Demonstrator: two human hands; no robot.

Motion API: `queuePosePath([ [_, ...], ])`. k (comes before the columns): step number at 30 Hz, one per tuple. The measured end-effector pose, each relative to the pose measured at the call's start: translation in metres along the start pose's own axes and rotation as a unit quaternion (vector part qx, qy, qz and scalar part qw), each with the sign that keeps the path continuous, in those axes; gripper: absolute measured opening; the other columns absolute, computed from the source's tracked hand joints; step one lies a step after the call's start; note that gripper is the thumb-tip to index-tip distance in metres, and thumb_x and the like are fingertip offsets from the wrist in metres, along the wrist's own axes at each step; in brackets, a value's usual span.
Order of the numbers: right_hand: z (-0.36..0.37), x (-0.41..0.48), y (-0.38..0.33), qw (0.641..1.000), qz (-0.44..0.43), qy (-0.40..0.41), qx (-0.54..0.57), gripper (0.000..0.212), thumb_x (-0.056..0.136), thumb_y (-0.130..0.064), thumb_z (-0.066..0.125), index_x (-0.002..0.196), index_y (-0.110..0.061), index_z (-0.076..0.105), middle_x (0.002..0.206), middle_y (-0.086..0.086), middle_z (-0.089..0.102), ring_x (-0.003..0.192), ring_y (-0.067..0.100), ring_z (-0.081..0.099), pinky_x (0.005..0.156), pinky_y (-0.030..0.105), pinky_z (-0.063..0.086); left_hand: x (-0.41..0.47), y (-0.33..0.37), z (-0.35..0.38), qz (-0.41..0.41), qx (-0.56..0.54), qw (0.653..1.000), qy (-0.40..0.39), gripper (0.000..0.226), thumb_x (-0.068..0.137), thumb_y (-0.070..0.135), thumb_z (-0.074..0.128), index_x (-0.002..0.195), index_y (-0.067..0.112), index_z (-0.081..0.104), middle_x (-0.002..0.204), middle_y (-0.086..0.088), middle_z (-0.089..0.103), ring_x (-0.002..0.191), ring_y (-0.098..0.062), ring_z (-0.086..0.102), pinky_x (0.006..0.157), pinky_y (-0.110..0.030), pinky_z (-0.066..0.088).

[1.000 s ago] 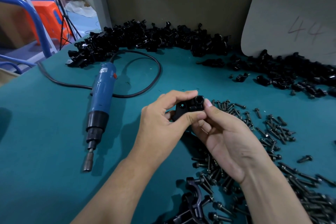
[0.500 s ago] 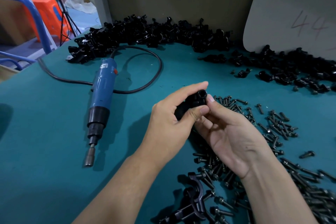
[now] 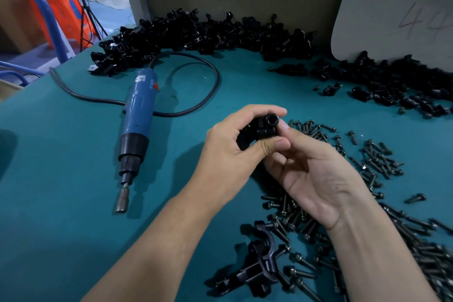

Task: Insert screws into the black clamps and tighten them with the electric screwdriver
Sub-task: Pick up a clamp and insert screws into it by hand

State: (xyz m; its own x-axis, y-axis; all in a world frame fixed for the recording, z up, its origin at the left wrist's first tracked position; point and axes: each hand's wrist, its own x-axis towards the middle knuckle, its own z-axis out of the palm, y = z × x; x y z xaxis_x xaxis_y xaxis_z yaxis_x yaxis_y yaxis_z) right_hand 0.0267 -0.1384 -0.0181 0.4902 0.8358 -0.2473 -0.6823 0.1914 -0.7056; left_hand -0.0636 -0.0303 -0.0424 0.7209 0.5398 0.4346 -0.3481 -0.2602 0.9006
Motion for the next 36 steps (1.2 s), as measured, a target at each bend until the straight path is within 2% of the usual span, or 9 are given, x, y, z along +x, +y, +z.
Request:
queuePosePath([
  [8,0.001,-0.001,-0.004,1.0,0.004,-0.01,-0.003,0.022,0.082,-0.017,0.072,0.098,-0.002,0.077,0.1,0.01,0.073,0.09,0.016,0.071,0.084,0.026,0.059,0.0,-0.004,-0.003,-0.015,0.034,0.998,0.059,0.027,0.09,0.011,0.079,0.11,0.027,0.07,0.109,0.008,0.076,0.107,-0.008,0.07,0.1,-0.027,0.052],
  [13,0.005,-0.021,-0.026,0.96,-0.093,0.077,-0.251,0.014,0.095,-0.011,0.066,0.099,-0.01,0.079,0.102,0.009,0.078,0.095,0.013,0.074,0.092,0.029,0.059,0.002,-0.004,-0.003,-0.039,0.012,0.995,0.094,0.024,0.09,0.011,0.078,0.108,0.024,0.07,0.107,0.008,0.076,0.105,-0.005,0.07,0.097,-0.021,0.051],
  [15,-0.001,-0.037,-0.04,0.866,-0.107,0.106,-0.477,0.014,0.094,-0.02,0.071,0.1,-0.03,0.079,0.093,-0.008,0.077,0.082,0.007,0.072,0.083,0.023,0.057,0.002,-0.004,-0.003,-0.048,0.014,0.994,0.096,0.024,0.09,0.012,0.079,0.106,0.027,0.07,0.107,0.007,0.076,0.104,-0.005,0.07,0.096,-0.02,0.051],
  [17,-0.007,-0.056,-0.046,0.726,-0.066,0.057,-0.682,0.03,0.086,-0.037,0.077,0.107,-0.056,0.069,0.096,-0.032,0.067,0.078,-0.004,0.067,0.068,0.012,0.052,0.001,-0.005,-0.003,-0.053,0.023,0.994,0.094,0.024,0.09,0.013,0.079,0.106,0.029,0.07,0.107,0.009,0.076,0.105,-0.004,0.07,0.096,-0.018,0.051],
  [19,-0.012,-0.069,-0.04,0.608,-0.015,0.011,-0.794,0.053,0.08,-0.055,0.077,0.121,-0.071,0.049,0.111,-0.043,0.05,0.091,-0.016,0.057,0.079,0.011,0.05,0.001,-0.005,-0.003,-0.057,0.027,0.994,0.093,0.024,0.091,0.013,0.079,0.107,0.029,0.071,0.106,0.012,0.076,0.104,-0.003,0.07,0.095,-0.016,0.05],
  [21,-0.017,-0.078,-0.027,0.544,-0.024,-0.017,-0.839,0.066,0.079,-0.066,0.071,0.135,-0.069,0.036,0.122,-0.047,0.031,0.111,-0.022,0.037,0.102,0.013,0.038,0.001,-0.006,-0.004,-0.059,0.028,0.993,0.096,0.023,0.091,0.013,0.079,0.108,0.027,0.071,0.105,0.012,0.076,0.103,-0.002,0.07,0.093,-0.015,0.05],
  [24,-0.023,-0.087,-0.014,0.543,-0.088,-0.021,-0.835,0.05,0.084,-0.065,0.065,0.126,-0.066,0.037,0.121,-0.045,0.03,0.119,-0.022,0.025,0.097,0.002,0.025,0.002,-0.006,-0.004,-0.065,0.028,0.993,0.097,0.023,0.09,0.014,0.079,0.108,0.027,0.072,0.105,0.012,0.076,0.103,-0.003,0.069,0.095,-0.017,0.05],
  [33,-0.02,-0.086,-0.002,0.491,-0.148,0.033,-0.858,0.011,0.091,-0.046,0.061,0.101,-0.04,0.062,0.099,-0.028,0.048,0.103,-0.002,0.044,0.085,0.012,0.037,0.003,-0.009,-0.005,-0.072,0.031,0.993,0.09,0.025,0.09,0.015,0.08,0.104,0.033,0.071,0.105,0.013,0.076,0.104,-0.004,0.07,0.096,-0.017,0.05],
  [36,-0.012,-0.086,-0.006,0.576,-0.178,0.096,-0.792,0.009,0.088,-0.043,0.055,0.085,-0.039,0.062,0.087,-0.023,0.059,0.089,-0.002,0.057,0.067,0.01,0.044,0.003,-0.011,-0.005,-0.073,0.033,0.994,0.08,0.025,0.09,0.016,0.08,0.104,0.035,0.07,0.106,0.013,0.076,0.106,-0.006,0.07,0.1,-0.024,0.051],
])
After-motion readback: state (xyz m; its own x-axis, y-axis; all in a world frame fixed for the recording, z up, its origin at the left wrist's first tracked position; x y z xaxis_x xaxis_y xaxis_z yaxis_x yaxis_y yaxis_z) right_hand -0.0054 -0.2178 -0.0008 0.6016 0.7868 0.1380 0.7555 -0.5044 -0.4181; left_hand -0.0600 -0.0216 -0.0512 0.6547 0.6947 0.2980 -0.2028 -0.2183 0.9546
